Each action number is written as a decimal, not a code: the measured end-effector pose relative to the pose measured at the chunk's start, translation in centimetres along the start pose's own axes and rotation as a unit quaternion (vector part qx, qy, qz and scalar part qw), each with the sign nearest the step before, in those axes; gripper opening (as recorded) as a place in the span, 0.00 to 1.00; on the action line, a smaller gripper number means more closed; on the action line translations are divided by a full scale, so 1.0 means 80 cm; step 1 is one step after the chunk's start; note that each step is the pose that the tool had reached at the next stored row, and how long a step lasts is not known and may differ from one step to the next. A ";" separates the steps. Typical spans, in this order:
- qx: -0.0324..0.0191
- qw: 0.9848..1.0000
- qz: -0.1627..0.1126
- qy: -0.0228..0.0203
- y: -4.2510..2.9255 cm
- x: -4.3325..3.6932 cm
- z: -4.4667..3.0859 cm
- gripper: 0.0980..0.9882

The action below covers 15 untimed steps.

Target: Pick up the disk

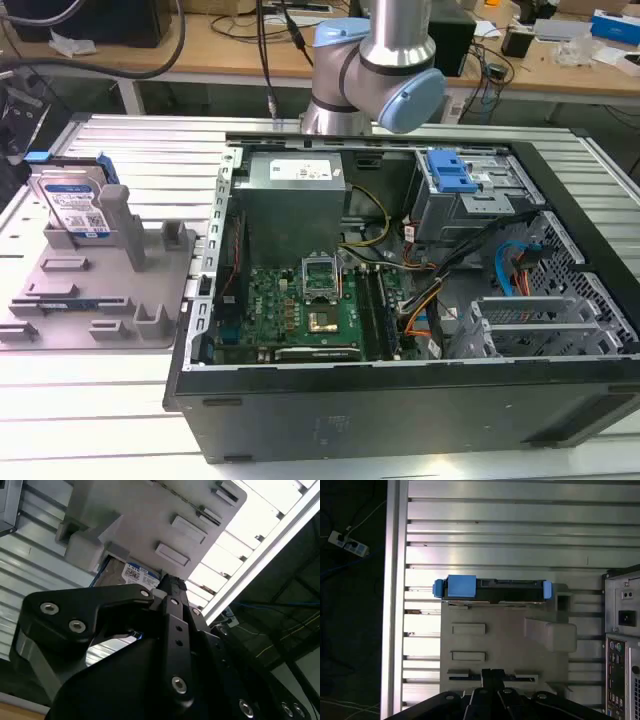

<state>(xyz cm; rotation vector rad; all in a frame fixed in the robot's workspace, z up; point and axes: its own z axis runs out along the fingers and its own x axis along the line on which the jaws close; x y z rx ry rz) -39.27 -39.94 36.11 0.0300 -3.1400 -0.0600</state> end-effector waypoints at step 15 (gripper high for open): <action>0.000 0.996 -0.092 0.003 0.0002 0.000 0.0000 0.01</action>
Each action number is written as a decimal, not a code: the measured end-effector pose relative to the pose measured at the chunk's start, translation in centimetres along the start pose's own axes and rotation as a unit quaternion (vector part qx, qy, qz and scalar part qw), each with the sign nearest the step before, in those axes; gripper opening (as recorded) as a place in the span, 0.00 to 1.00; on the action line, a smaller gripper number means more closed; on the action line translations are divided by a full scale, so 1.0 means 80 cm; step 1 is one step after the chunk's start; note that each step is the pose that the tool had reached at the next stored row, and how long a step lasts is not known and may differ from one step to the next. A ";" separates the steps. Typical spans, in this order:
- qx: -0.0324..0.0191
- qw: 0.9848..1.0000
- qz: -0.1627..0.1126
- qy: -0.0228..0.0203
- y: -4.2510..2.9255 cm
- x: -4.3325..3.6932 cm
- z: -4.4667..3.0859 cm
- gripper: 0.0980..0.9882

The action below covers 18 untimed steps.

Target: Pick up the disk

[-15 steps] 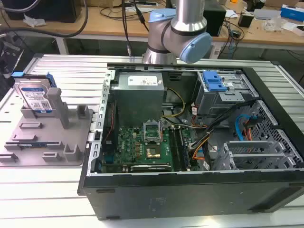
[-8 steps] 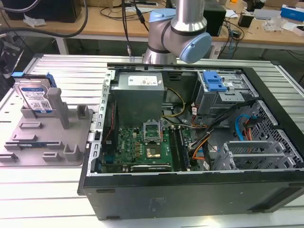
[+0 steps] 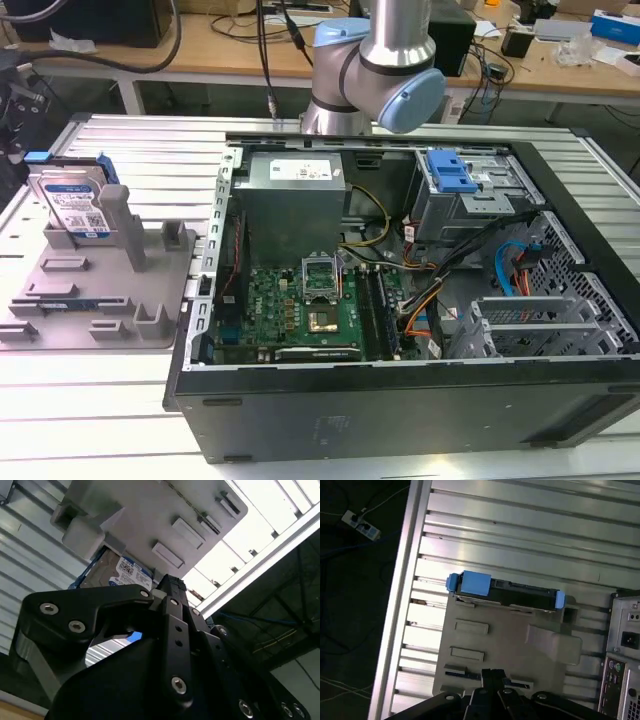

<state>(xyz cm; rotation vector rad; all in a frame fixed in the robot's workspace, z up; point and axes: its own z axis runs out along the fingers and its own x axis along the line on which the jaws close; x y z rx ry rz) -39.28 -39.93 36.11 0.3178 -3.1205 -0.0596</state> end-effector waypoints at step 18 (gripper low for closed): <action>0.000 0.977 -0.215 0.008 -0.0001 0.000 0.0002 0.43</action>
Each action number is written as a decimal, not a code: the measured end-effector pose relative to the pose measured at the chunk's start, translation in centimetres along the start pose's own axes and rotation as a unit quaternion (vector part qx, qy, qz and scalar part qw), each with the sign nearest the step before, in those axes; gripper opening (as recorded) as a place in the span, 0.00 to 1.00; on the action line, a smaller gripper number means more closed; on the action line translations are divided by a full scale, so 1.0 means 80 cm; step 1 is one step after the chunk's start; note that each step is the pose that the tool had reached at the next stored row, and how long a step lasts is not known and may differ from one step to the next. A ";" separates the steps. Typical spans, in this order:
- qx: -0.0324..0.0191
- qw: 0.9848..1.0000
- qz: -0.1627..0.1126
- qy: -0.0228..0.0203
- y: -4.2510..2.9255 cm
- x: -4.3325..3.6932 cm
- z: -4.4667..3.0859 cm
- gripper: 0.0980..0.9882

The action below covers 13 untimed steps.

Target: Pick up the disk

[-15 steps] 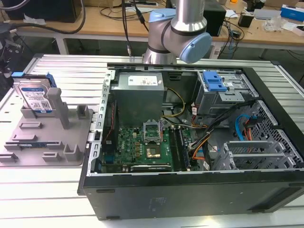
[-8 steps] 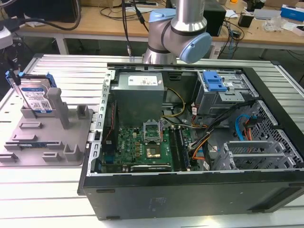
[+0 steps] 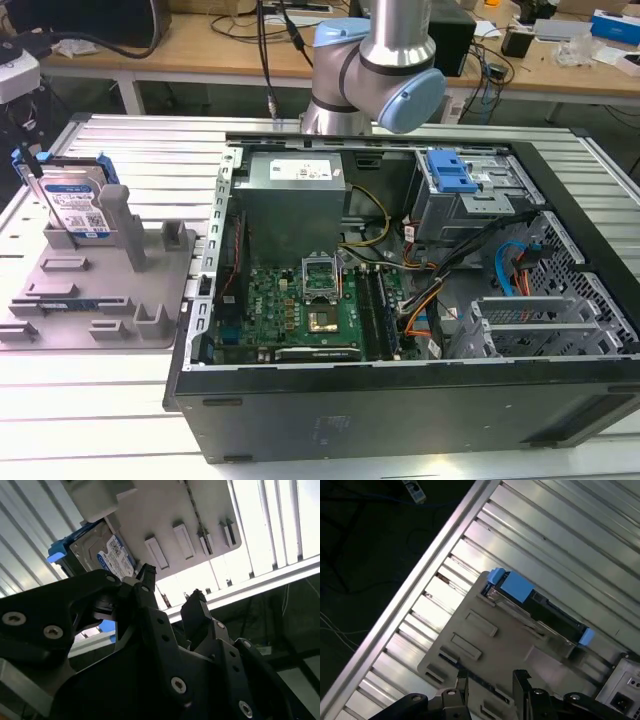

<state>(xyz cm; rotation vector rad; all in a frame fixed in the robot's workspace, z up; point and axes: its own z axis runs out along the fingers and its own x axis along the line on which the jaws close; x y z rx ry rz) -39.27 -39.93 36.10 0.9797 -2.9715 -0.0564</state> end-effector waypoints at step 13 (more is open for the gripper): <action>0.000 0.993 -0.120 0.005 0.0000 0.000 0.0009 0.43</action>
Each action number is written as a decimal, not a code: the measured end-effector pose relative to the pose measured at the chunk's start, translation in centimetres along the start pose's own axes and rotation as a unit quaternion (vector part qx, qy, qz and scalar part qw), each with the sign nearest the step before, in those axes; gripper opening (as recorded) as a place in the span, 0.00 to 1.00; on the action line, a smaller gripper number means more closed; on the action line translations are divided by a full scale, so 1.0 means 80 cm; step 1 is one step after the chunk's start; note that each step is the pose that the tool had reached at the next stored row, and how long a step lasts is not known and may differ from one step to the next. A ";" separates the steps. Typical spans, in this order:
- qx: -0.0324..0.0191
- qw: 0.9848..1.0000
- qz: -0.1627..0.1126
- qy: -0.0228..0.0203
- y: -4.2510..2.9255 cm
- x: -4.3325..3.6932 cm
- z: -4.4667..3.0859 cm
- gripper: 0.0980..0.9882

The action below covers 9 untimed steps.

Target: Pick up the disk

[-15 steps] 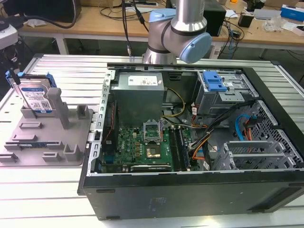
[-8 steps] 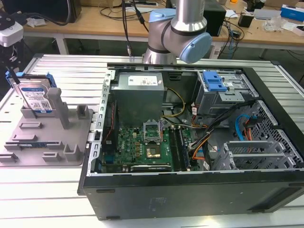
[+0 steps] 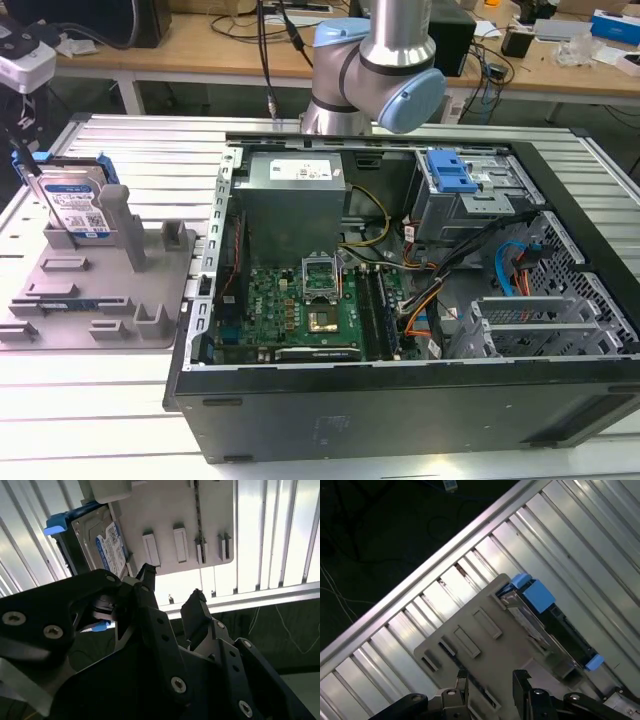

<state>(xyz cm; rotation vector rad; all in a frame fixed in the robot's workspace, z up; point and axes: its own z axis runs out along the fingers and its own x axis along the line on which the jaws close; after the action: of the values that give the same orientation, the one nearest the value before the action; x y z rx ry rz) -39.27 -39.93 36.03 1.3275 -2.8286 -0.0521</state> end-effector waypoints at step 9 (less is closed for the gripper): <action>0.000 0.997 -0.072 0.003 0.0000 0.000 0.0003 0.43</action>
<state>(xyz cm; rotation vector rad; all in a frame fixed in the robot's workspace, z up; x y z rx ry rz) -39.27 -39.93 36.01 1.5265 -2.7234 -0.0492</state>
